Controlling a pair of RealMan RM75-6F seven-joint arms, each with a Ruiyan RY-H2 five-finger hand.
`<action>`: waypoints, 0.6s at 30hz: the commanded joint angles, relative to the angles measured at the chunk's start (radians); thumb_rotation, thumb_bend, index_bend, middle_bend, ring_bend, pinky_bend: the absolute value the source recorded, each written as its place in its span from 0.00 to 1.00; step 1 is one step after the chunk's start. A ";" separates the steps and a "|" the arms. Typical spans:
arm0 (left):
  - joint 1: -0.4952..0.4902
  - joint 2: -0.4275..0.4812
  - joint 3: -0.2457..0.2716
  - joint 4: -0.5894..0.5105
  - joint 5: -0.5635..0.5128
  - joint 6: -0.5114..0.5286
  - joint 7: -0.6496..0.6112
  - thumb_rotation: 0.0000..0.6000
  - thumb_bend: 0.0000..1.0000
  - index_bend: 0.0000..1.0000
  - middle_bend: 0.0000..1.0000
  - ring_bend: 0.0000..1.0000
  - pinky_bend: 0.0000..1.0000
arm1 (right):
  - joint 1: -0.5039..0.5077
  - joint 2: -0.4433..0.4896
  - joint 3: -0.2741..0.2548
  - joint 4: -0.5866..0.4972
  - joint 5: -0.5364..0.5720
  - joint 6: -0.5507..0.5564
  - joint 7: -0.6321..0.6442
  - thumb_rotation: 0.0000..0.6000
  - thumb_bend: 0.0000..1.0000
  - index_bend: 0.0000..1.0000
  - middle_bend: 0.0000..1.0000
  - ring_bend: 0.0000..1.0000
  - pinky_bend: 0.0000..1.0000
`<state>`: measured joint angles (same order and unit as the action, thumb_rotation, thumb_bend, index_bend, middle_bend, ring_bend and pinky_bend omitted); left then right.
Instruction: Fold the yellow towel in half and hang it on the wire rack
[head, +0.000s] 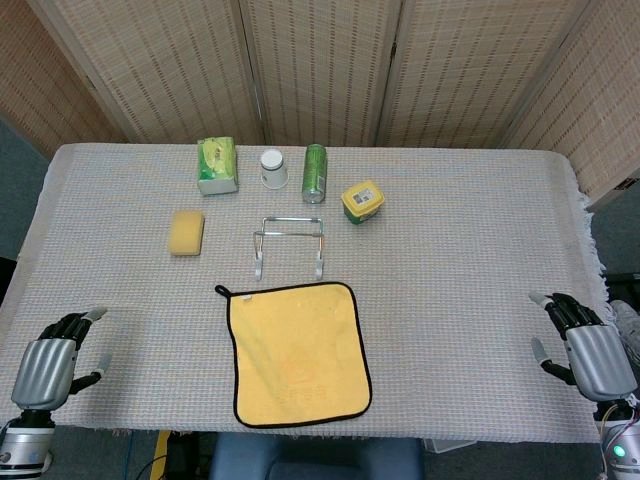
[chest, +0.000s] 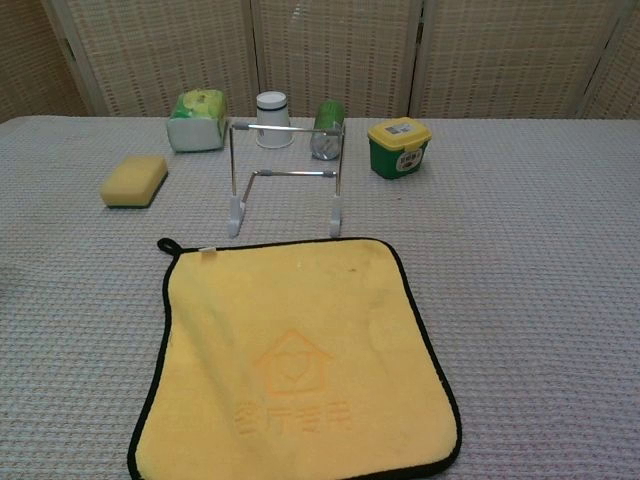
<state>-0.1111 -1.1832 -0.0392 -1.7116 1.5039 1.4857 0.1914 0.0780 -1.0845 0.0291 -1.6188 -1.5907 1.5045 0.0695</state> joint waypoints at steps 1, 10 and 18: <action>0.001 -0.002 0.000 0.002 0.000 0.002 0.000 1.00 0.37 0.22 0.31 0.25 0.35 | 0.001 0.000 -0.001 0.000 -0.001 -0.002 0.000 1.00 0.43 0.15 0.23 0.20 0.26; 0.004 -0.006 0.005 0.016 0.019 0.012 -0.010 1.00 0.37 0.22 0.31 0.25 0.35 | 0.003 -0.001 0.000 0.002 -0.010 0.003 0.004 1.00 0.43 0.15 0.23 0.20 0.26; -0.020 -0.008 0.025 0.061 0.112 0.013 -0.067 1.00 0.37 0.24 0.30 0.27 0.35 | 0.001 -0.001 -0.002 0.003 -0.014 0.008 0.009 1.00 0.43 0.15 0.23 0.20 0.26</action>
<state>-0.1224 -1.1907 -0.0213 -1.6633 1.5945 1.4987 0.1412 0.0789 -1.0850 0.0270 -1.6155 -1.6047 1.5128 0.0783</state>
